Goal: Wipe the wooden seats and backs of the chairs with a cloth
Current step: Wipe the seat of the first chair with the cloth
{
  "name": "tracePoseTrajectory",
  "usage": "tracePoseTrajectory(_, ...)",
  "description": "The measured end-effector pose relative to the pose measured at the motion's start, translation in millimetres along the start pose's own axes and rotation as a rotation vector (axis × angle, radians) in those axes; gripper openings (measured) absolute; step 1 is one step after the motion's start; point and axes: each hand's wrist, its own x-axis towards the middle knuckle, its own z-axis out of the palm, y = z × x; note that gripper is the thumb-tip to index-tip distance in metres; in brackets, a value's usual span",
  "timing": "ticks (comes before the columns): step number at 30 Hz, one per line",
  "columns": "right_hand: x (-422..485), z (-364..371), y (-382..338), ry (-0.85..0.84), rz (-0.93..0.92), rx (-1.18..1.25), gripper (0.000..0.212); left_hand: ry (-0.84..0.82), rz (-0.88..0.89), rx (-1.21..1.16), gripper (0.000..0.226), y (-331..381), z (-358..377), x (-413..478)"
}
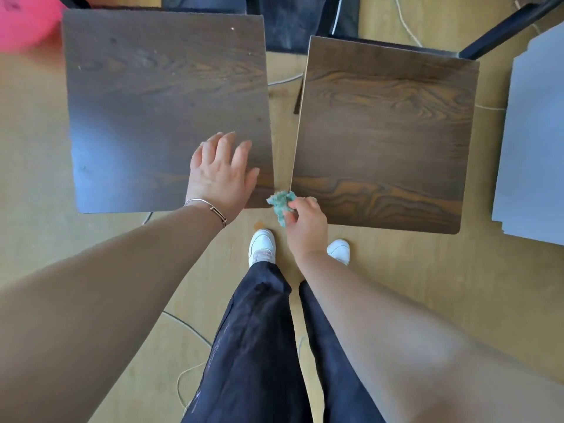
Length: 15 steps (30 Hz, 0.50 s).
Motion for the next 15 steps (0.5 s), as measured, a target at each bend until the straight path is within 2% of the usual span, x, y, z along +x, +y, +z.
tracePoseTrajectory(7,8.1,-12.0,-12.6,-0.056,0.065,0.137,0.014,0.008,-0.039,-0.019,0.048,-5.5,-7.3,-0.8)
tracePoseTrajectory(11,41.2,-60.1,2.8,0.011,-0.048,0.081,0.016,-0.017,-0.042,-0.018,0.049,18.1,-7.4,11.8)
tracePoseTrajectory(15,93.9,-124.5,32.7,0.040,-0.054,-0.003,0.018,-0.033,-0.005,-0.005,0.049,60.4,-6.2,33.8)
